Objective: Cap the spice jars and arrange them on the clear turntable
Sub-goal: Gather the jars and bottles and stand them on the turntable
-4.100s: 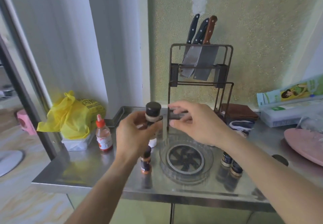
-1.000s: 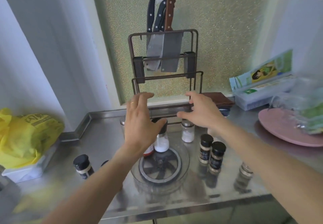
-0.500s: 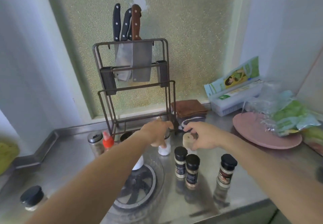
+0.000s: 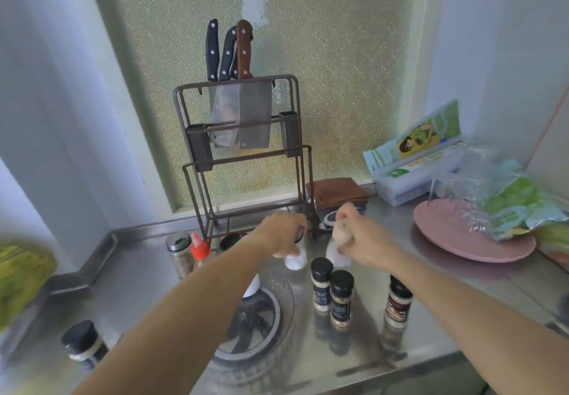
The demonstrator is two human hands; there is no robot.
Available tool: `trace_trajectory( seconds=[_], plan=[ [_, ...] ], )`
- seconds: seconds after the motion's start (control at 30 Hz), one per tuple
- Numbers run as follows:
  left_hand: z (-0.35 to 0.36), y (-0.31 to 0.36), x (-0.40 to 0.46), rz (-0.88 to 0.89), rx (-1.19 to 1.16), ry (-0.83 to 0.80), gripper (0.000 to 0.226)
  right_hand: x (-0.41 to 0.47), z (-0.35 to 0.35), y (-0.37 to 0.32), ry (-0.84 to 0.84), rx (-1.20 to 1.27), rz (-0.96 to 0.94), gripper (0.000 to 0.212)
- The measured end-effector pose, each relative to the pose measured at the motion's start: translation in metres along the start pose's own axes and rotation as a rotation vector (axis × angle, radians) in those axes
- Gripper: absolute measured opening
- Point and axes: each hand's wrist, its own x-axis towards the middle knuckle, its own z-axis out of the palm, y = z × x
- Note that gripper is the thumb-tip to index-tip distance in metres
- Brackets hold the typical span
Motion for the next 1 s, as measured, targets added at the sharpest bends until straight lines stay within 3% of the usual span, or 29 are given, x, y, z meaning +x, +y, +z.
trace_trajectory(
  seconds=[0.1, 0.27, 0.5, 0.7, 0.87, 1.0],
  plan=[
    [-0.028, 0.002, -0.021, 0.018, -0.021, 0.062, 0.051, -0.005, -0.037, -0.022, 0.15, -0.002, -0.015, 0.053],
    [-0.086, 0.003, -0.076, 0.028, 0.023, 0.117, 0.049, -0.023, -0.085, -0.085, 0.23, 0.061, -0.111, 0.058],
    [-0.089, -0.02, -0.153, -0.082, 0.062, 0.092, 0.059, -0.055, -0.059, -0.154, 0.066, 0.051, -0.238, 0.061],
    [-0.05, -0.051, -0.185, -0.236, 0.1, -0.014, 0.061, -0.067, -0.008, -0.172, -0.074, 0.021, -0.181, 0.057],
    [-0.027, -0.069, -0.187, -0.314, 0.081, 0.023, 0.074, -0.063, 0.013, -0.167, -0.091, -0.014, -0.094, 0.057],
    [-0.019, -0.077, -0.18, -0.402, 0.064, 0.062, 0.059, -0.055, 0.026, -0.159, -0.094, -0.061, -0.017, 0.068]
  ],
)
